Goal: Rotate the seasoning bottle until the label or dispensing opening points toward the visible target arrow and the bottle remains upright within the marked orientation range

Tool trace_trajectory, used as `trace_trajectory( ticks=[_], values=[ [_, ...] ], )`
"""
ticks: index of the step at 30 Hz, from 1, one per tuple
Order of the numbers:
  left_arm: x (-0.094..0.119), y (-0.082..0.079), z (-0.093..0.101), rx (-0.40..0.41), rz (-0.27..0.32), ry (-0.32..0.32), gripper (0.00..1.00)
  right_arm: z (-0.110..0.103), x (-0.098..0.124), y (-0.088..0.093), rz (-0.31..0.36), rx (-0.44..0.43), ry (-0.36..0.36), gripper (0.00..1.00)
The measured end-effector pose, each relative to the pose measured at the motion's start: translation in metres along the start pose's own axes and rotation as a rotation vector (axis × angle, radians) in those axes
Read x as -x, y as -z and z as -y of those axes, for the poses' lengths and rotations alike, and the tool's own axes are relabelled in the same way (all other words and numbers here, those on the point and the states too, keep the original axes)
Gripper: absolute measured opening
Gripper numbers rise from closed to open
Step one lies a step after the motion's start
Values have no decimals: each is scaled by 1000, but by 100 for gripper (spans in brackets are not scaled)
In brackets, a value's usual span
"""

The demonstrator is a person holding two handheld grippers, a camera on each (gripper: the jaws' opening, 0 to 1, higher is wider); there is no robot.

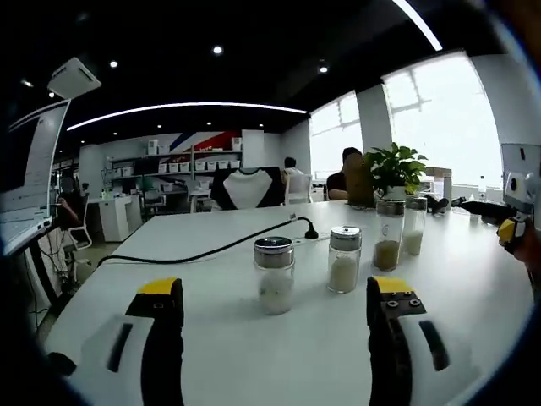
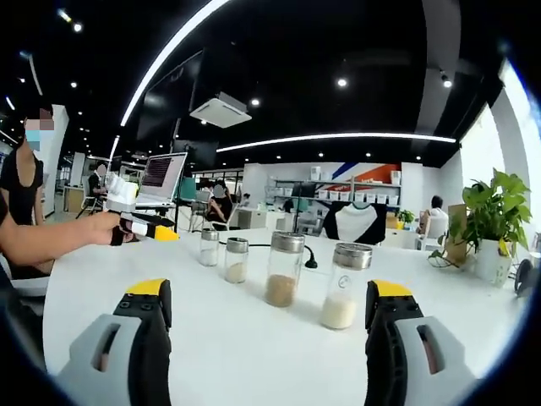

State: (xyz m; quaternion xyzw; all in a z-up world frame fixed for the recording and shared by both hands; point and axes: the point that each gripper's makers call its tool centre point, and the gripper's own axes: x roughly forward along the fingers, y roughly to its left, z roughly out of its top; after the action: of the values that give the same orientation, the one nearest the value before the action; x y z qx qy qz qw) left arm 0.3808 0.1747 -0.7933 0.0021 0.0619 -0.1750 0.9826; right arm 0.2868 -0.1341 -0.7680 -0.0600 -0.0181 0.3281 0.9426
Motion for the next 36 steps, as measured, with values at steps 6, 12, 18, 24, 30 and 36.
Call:
trace_trajectory(
  ticks=[6, 12, 18, 24, 30, 36],
  values=[
    [-29, -5, 7, -52, 7, 2, 90, -4, -2, 10, -43, 15, -10, 97],
    [-49, -3, 8, -39, 26, 12, 80, -9, -4, 8, -34, 23, -36, 97],
    [-63, -13, 9, -61, 101, 3, 61, -13, -6, 13, -49, 30, -44, 96],
    [-69, -15, 7, -31, 138, -8, 48, -23, -8, 10, -39, 59, -72, 96],
    [-75, -11, 0, 34, 158, -29, 41, -28, -12, 13, -48, 55, -83, 95],
    [-80, -1, 2, 48, 134, 4, 37, -31, -13, 12, -45, 59, -90, 95]
  ],
)
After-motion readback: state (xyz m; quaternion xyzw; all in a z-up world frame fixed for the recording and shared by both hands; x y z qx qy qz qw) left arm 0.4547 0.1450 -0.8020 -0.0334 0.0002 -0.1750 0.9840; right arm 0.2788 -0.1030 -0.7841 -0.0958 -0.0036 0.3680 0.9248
